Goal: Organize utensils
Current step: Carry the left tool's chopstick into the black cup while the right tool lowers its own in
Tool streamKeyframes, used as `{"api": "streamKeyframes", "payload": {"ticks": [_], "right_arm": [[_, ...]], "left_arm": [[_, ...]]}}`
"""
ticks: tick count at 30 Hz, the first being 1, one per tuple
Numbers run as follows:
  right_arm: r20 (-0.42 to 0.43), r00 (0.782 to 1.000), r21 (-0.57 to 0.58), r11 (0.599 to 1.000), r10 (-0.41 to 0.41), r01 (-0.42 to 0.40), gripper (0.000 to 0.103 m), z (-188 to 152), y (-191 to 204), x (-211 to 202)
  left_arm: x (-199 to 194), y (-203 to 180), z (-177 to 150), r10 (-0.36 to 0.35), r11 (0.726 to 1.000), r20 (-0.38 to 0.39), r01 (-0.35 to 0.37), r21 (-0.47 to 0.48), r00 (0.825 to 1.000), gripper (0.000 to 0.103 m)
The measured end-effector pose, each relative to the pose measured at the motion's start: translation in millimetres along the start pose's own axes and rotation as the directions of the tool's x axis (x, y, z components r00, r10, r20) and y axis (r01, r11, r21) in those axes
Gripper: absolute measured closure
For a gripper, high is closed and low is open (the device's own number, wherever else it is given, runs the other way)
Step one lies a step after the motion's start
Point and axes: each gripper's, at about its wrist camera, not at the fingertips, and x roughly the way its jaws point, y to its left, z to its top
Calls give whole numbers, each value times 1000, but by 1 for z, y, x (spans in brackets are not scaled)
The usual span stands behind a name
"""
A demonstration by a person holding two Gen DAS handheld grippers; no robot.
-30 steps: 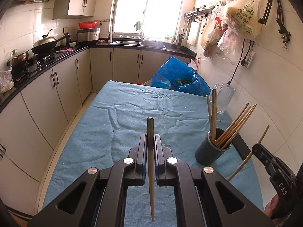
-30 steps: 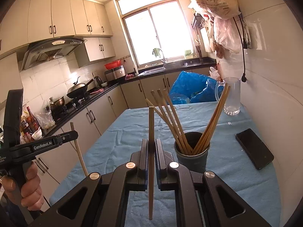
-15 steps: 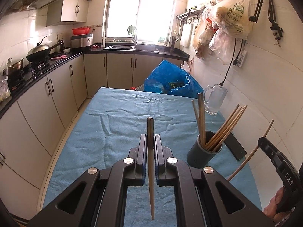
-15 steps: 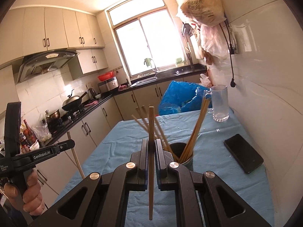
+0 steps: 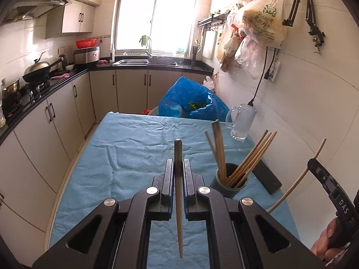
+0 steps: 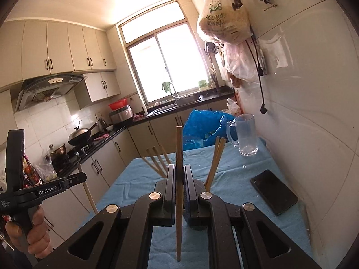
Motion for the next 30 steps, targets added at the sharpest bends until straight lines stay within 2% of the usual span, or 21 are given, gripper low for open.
{"api": "streamKeyframes", "payload": {"ticks": [17, 30], "right_arm": [[68, 997, 24, 1000, -20, 18, 96, 37, -14, -8], [140, 988, 32, 998, -63, 60, 96, 63, -13, 16]], "left_arm": [[3, -44, 46, -58, 998, 60, 56, 33, 996, 97], [29, -69, 88, -68, 998, 137, 69, 1, 988, 97]]}}
